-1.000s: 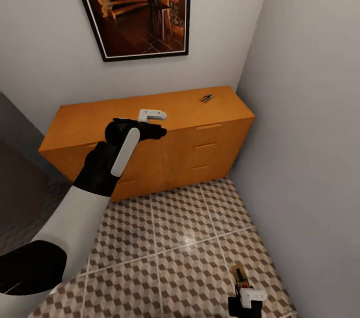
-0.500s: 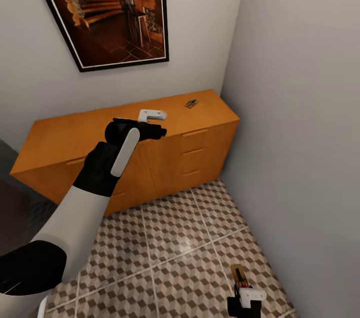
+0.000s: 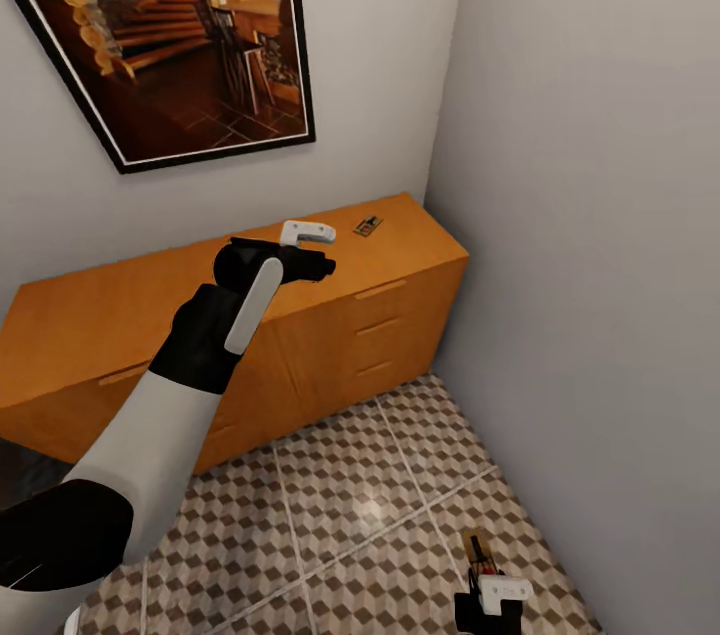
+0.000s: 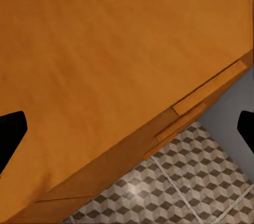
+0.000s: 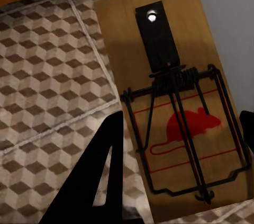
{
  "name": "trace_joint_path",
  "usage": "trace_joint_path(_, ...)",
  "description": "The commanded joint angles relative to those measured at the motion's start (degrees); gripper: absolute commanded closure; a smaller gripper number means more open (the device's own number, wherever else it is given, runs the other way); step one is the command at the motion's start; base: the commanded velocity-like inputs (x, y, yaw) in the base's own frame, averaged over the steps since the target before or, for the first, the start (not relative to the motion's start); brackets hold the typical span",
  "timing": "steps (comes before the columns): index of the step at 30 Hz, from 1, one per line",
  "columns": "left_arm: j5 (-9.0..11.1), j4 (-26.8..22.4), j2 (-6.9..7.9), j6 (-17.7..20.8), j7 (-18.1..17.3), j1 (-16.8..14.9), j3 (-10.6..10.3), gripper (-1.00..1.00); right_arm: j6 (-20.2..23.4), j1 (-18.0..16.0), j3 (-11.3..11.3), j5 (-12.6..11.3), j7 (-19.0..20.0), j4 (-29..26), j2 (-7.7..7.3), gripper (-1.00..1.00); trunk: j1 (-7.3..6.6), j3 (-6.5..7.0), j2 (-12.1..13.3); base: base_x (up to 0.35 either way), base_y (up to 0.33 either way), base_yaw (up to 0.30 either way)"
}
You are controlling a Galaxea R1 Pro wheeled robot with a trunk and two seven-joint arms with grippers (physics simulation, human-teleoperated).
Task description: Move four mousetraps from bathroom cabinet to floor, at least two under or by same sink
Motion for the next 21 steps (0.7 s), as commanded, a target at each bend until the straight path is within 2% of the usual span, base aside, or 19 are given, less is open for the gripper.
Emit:
trace_joint_path(1, 0.6, 0.0, 0.02, 0.2, 0.6, 0.0, -0.2, -1.0, -0.1, 0.0, 0.5, -0.3, -0.4, 0.1, 0.02, 1.0, 0.06, -0.02, -0.1, 0.247, 0.147, -0.174)
trace_joint_path(7, 0.6, 1.0, 0.02, 0.2, 0.6, 0.0, -2.5, -1.0, -0.2, 0.0, 0.5, -0.3, -0.4, 0.1, 0.02, 1.0, 0.06, 0.29, -0.1, 0.251, 0.095, -0.158)
trace_joint_path(11, 0.6, 1.2, 0.02, 0.2, 0.6, 0.0, -3.1, -1.0, -0.2, 0.0, 0.5, -0.3, -0.4, 0.1, -0.02, 1.0, 0.06, 0.36, -0.1, 0.205, 0.026, -0.059)
trace_joint_path(21, 0.6, 1.4, 0.11, 0.2, 0.6, 0.1, -3.3, -1.0, -0.2, 0.0, 0.6, -0.3, -0.4, 0.1, -0.06, 1.0, 0.06, 0.38, -0.1, 0.028, 0.003, -0.006)
